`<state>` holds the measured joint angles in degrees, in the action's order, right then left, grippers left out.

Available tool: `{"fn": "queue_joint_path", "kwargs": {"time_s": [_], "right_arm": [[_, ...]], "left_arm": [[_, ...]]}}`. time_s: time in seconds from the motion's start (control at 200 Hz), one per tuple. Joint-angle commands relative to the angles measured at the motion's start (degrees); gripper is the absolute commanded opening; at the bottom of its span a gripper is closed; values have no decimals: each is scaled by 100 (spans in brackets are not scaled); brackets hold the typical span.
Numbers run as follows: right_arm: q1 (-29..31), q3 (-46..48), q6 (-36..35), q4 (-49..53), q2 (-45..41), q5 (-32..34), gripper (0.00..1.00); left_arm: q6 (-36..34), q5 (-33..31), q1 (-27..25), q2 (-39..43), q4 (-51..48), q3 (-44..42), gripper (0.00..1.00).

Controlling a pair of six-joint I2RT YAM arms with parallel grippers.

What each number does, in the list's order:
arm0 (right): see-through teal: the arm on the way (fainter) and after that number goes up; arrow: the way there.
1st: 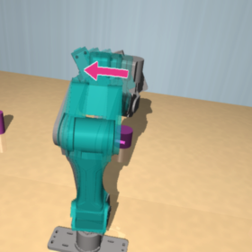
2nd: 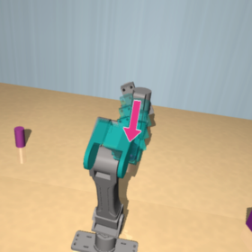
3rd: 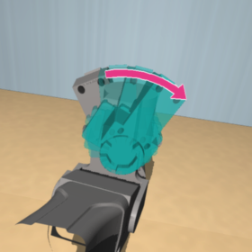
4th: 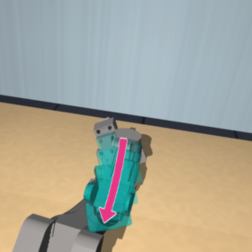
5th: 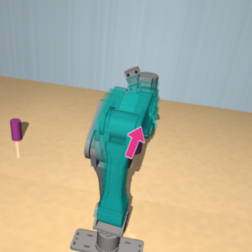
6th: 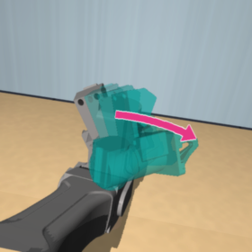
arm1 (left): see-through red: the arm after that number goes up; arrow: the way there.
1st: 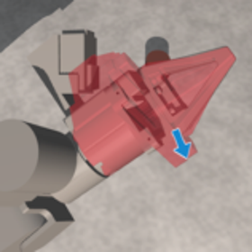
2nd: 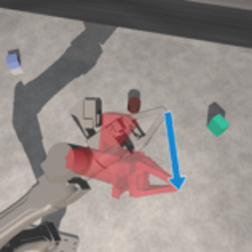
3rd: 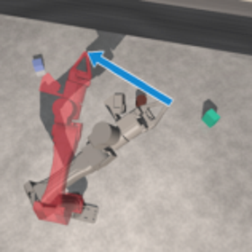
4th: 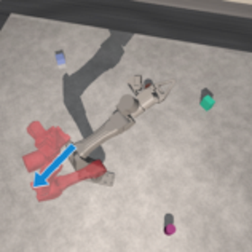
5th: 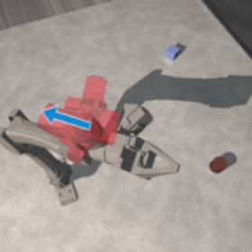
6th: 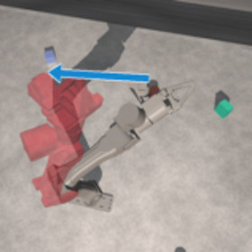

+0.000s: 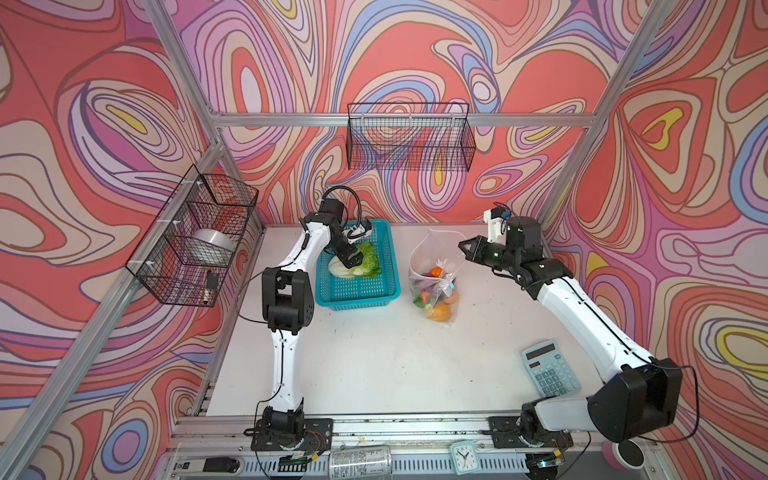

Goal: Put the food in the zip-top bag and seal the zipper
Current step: 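Lower the open left gripper down onto the lettuce head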

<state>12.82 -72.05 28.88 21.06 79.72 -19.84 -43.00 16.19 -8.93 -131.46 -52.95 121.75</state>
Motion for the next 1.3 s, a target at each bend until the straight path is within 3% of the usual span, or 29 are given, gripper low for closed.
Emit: {"fn": "queue_joint_path", "kwargs": {"time_s": [0.0, 0.31, 0.456, 0.626, 0.786, 0.891, 1.052, 1.162, 1.297], "right_arm": [[-25, -205, 73, -8, 173, -18, 0], [-25, -367, 66, 81, 275, 26, 0], [-25, -391, 41, 143, 247, 67, 0], [-25, -470, 32, 235, 223, 73, 0], [-23, -469, 27, 285, 166, 129, 0], [-25, -468, 51, 285, 158, 123, 0], [-25, -503, 73, 272, 168, 102, 0], [-25, -468, 96, 219, 150, 85, 0], [-25, -326, 178, 77, 123, 77, 0]], "left_arm": [[-181, 214, 15, -363, -505, 328, 100], [-124, 530, -6, -726, -805, 485, 100], [-197, 310, -123, -810, -767, 383, 100], [-202, -528, -350, -1052, -228, 448, 100], [-148, -576, -412, -1194, -159, 674, 100], [-296, -963, -475, -1263, -166, 539, 100], [-185, -802, -477, -1230, -332, 417, 97], [39, -797, -478, -1122, -502, 496, 90], [1050, -821, -471, -864, -649, 527, 88]]}}
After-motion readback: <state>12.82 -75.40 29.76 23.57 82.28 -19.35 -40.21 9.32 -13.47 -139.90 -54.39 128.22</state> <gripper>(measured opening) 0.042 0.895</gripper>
